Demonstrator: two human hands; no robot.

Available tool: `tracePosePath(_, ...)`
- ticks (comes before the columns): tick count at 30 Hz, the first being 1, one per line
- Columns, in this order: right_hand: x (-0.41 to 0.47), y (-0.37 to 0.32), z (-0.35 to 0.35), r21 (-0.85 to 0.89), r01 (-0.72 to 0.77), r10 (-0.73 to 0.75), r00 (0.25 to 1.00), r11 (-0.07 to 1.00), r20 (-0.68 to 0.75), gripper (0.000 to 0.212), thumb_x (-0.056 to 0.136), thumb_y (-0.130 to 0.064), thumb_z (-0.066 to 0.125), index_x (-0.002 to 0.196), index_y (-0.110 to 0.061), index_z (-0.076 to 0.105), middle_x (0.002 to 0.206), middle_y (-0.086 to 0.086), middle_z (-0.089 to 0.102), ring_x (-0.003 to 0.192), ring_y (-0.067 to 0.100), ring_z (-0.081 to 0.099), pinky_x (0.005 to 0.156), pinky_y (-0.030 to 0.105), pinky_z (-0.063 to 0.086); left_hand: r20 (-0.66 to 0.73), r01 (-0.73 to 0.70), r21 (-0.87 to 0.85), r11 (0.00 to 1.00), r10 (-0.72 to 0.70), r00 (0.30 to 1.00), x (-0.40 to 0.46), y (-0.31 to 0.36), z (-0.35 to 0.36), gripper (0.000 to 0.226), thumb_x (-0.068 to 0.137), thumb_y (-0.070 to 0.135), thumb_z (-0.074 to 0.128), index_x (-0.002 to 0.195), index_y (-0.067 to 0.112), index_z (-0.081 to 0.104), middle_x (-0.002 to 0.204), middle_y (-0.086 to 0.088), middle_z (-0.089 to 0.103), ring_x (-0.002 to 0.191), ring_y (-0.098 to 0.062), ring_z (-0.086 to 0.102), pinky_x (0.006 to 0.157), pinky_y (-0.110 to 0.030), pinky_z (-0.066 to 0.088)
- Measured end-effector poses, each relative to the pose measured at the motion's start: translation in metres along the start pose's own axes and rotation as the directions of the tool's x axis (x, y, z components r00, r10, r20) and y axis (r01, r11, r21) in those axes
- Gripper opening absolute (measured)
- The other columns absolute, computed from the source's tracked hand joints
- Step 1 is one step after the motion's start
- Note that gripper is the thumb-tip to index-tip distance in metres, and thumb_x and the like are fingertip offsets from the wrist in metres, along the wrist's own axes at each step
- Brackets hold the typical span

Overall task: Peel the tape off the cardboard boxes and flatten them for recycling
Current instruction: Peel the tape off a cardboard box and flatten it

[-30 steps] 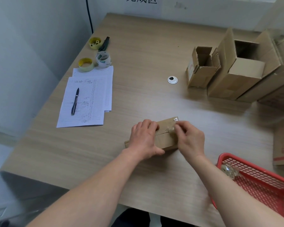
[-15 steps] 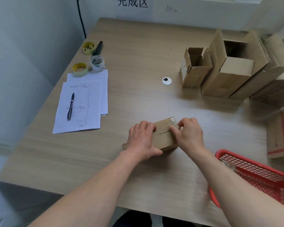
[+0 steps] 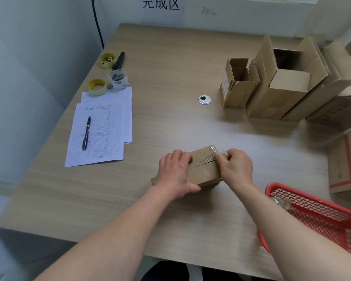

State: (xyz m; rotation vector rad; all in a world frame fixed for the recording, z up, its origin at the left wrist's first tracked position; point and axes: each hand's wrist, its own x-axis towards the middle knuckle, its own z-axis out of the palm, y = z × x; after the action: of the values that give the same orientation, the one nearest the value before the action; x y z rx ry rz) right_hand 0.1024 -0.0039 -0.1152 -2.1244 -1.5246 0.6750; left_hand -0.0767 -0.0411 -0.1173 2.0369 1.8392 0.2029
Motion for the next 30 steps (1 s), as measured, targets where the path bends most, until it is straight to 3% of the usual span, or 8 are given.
tracePosePath(3, -0.001, 0.006, 0.000, 0.099, -0.014, 0.015, 1.000, 0.995, -0.009, 0.044, 0.094, -0.035, 0.057, 0.062, -0.006, 0.057, 0.065, 0.007, 0.058, 0.070, 0.027, 0.052, 0.064, 0.039, 0.037, 0.005, -0.013, 0.000, 1.000, 0.013, 1.000, 0.000, -0.001, -0.001, 0.087, 0.054, 0.062, 0.083, 0.126, 0.029, 0.045, 0.124, 0.004, 0.044, 0.115, -0.019, 0.043, 0.103, -0.033, 0.030)
tracePosePath(7, -0.004, 0.013, 0.000, 0.344, -0.208, 0.190, 0.978, 0.916, 0.087, 0.051, 0.098, -0.033, 0.058, 0.052, -0.013, 0.045, 0.051, 0.000, 0.040, 0.057, 0.022, 0.039, 0.057, 0.035, 0.030, 0.015, -0.032, 0.002, 0.999, 0.032, 0.999, 0.000, -0.002, -0.002, 0.086, 0.056, 0.061, 0.083, 0.126, 0.029, 0.044, 0.125, 0.005, 0.043, 0.114, -0.018, 0.043, 0.103, -0.032, 0.029)
tracePosePath(12, 0.005, 0.016, -0.006, 0.615, -0.496, 0.318, 0.867, 0.613, 0.384, 0.036, 0.100, -0.021, 0.059, 0.067, -0.012, 0.050, 0.064, 0.007, 0.050, 0.059, 0.025, 0.051, 0.049, 0.029, 0.050, 0.032, -0.063, -0.018, 0.998, 0.064, 0.997, 0.001, -0.007, -0.004, 0.084, 0.056, 0.058, 0.084, 0.125, 0.028, 0.045, 0.122, 0.006, 0.043, 0.112, -0.018, 0.042, 0.101, -0.031, 0.028)
tracePosePath(17, 0.006, 0.021, -0.015, 0.613, -0.647, 0.314, 0.759, 0.453, 0.570, 0.018, 0.101, -0.018, 0.059, 0.089, -0.004, 0.061, 0.080, 0.010, 0.068, 0.061, 0.019, 0.067, 0.049, 0.029, 0.058, 0.054, -0.099, -0.031, 0.995, 0.101, 0.993, 0.003, -0.013, -0.005, 0.082, 0.054, 0.055, 0.085, 0.121, 0.029, 0.047, 0.120, 0.008, 0.043, 0.110, -0.016, 0.042, 0.099, -0.029, 0.027)
tracePosePath(25, 0.002, 0.028, -0.013, 0.620, -0.727, 0.314, 0.687, 0.296, 0.655, 0.016, 0.102, -0.017, 0.056, 0.093, -0.004, 0.063, 0.070, 0.008, 0.072, 0.057, 0.017, 0.068, 0.052, 0.032, 0.061, 0.070, -0.149, -0.028, 0.988, 0.150, 0.986, 0.006, -0.018, -0.008, 0.080, 0.053, 0.054, 0.085, 0.119, 0.029, 0.047, 0.121, 0.009, 0.043, 0.109, -0.015, 0.040, 0.097, -0.027, 0.027)
tracePosePath(30, -0.003, 0.033, -0.012, 0.635, -0.764, 0.338, 0.630, 0.111, 0.699, 0.015, 0.104, -0.016, 0.051, 0.107, -0.004, 0.060, 0.069, 0.009, 0.073, 0.054, 0.016, 0.071, 0.044, 0.031, 0.057, 0.062, -0.164, -0.051, 0.985, 0.167, 0.984, 0.007, -0.021, -0.010, 0.078, 0.052, 0.051, 0.084, 0.118, 0.028, 0.049, 0.120, 0.008, 0.045, 0.107, -0.015, 0.041, 0.094, -0.026, 0.027)
